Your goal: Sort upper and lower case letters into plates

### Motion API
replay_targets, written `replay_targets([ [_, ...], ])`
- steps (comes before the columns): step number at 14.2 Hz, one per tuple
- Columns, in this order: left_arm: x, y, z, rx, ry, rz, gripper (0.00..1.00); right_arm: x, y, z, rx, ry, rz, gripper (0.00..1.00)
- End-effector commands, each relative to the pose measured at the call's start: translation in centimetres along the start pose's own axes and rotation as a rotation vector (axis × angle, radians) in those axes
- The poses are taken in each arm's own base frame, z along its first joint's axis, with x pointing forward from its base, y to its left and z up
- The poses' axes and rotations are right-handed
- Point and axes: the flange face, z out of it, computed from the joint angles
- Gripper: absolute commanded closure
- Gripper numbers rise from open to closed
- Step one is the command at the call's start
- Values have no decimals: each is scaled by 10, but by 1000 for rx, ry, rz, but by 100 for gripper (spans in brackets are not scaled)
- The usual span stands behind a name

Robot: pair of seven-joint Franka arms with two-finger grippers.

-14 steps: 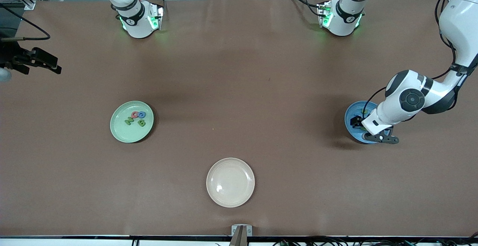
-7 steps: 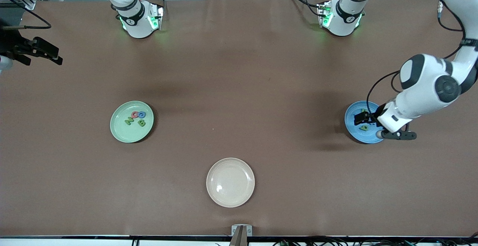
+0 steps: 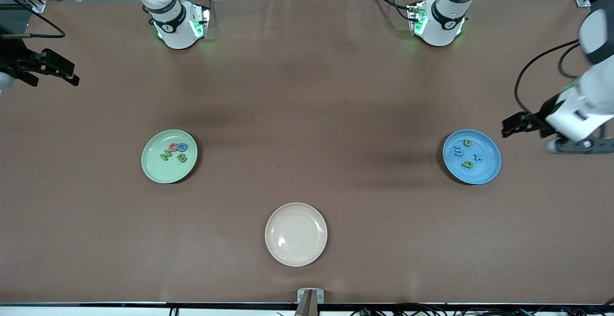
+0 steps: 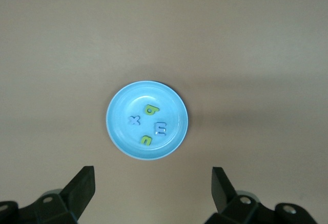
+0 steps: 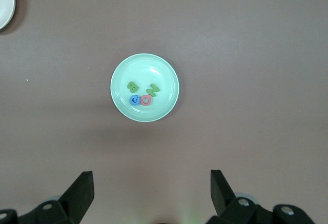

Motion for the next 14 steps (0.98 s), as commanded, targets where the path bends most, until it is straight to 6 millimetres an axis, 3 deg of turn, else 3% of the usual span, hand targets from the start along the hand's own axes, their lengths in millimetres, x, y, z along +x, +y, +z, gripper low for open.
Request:
replay_targets([
  [1,-3,-6,-33,-51,0,31,0,-8,-1,-1,12,13,12,0],
  [4,-9,0,-44,-38,3,11,0,-7,0,-1,12,10,15,0],
  [10,-5,-6,-56,0,42,10,0,-1,0,-9,12,19,17,0],
  [14,-4,-5,-56,3,43,13,0,9,1,-10,12,21,18,0],
])
